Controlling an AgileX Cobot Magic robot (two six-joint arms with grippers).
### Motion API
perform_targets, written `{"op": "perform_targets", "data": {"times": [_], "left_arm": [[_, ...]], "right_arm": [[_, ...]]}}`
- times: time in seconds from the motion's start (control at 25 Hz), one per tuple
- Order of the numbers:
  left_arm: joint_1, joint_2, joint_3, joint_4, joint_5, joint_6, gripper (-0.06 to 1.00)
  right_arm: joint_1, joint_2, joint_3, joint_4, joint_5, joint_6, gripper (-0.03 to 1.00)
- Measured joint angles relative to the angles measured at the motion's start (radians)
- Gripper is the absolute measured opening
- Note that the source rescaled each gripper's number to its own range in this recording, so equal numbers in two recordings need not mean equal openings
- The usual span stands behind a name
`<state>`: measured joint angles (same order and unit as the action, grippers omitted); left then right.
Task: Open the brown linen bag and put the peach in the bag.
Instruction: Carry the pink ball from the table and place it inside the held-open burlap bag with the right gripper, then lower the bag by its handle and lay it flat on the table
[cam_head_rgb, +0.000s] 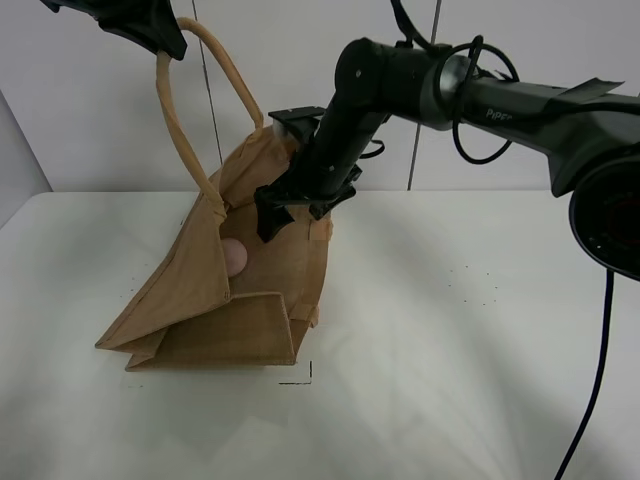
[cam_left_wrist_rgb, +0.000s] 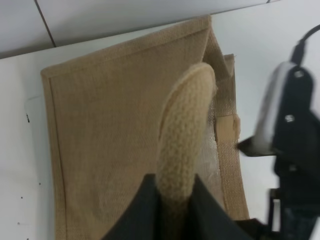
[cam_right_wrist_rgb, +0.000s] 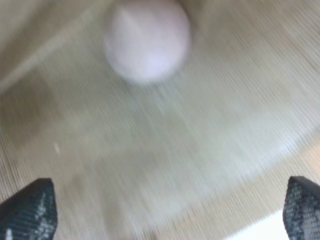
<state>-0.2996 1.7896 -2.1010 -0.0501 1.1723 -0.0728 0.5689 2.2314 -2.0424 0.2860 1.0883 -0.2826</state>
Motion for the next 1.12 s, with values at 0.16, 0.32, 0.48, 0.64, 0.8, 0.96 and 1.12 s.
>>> {"op": "perform_targets", "data": {"times": [0.16, 0.32, 0.48, 0.64, 0.8, 0.96, 1.12], "left_arm": [[0.0, 0.0, 0.0, 0.0, 0.0, 0.0, 0.0], [0.0, 0.0, 0.0, 0.0, 0.0, 0.0, 0.0], [0.0, 0.0, 0.0, 0.0, 0.0, 0.0, 0.0], [0.0, 0.0, 0.0, 0.0, 0.0, 0.0, 0.0], [0.0, 0.0, 0.0, 0.0, 0.0, 0.0, 0.0], [0.0, 0.0, 0.0, 0.0, 0.0, 0.001, 0.0], [0.0, 0.0, 0.0, 0.0, 0.0, 0.003, 0.0]], "right_arm": [[-0.007, -0.003, -0.037, -0.125, 0.06, 0.143, 1.0], [-0.058, 0.005, -0.038, -0.186, 0.088, 0.193, 1.0], [-0.164, 0.008, -0.038, -0.193, 0.1, 0.197, 1.0], [-0.316, 0.008, -0.038, -0.205, 0.101, 0.197, 1.0], [-0.452, 0.008, -0.038, -0.214, 0.108, 0.197, 1.0], [-0.526, 0.008, -0.038, -0.216, 0.121, 0.197, 1.0], [-0.533, -0.002, -0.034, -0.216, 0.123, 0.197, 1.0]]}}
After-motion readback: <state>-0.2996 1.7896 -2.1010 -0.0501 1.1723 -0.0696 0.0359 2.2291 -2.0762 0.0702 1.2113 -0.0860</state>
